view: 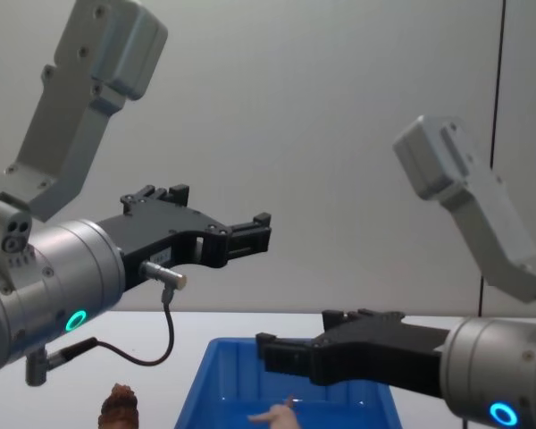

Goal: Pick up the two dolls from the table and place them into the box.

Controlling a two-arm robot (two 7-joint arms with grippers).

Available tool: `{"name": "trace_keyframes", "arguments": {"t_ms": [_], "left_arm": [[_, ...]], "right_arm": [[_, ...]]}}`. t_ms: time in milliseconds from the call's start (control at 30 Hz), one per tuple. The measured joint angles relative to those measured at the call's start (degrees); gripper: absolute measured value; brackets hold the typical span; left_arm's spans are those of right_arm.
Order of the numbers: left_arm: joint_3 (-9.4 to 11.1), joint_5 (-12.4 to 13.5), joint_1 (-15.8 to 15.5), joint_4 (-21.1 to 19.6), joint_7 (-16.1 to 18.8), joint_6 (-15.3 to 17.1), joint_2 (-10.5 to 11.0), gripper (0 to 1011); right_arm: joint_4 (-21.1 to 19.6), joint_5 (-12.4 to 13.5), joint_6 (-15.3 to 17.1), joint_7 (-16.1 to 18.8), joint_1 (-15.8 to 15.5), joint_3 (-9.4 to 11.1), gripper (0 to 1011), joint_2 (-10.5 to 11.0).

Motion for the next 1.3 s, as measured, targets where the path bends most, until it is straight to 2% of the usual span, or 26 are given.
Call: {"name": "trace_keyframes", "arguments": {"t_ms": [200, 533, 900, 1300], "left_arm": [[0.0, 0.0, 0.0, 0.0, 0.0, 0.0, 0.0, 1001], [0.0, 0.0, 0.0, 0.0, 0.0, 0.0, 0.0, 1001], [0.0, 0.0, 0.0, 0.0, 0.0, 0.0, 0.0, 1001], [0.0, 0.0, 0.0, 0.0, 0.0, 0.0, 0.0, 1001]], "right_arm": [[0.6, 0.3, 0.1, -1.2, 0.3, -0.1, 999, -0.4], [-0.8, 0.8, 0.8, -5.1, -1.1, 0.4, 1001, 0.5], [-4.0, 1.1, 2.4, -10.0, -4.3, 1.7, 1001, 3.0], [-4.7, 1.0, 3.3, -12.9, -6.4, 2.7, 1001, 4.7]]}}
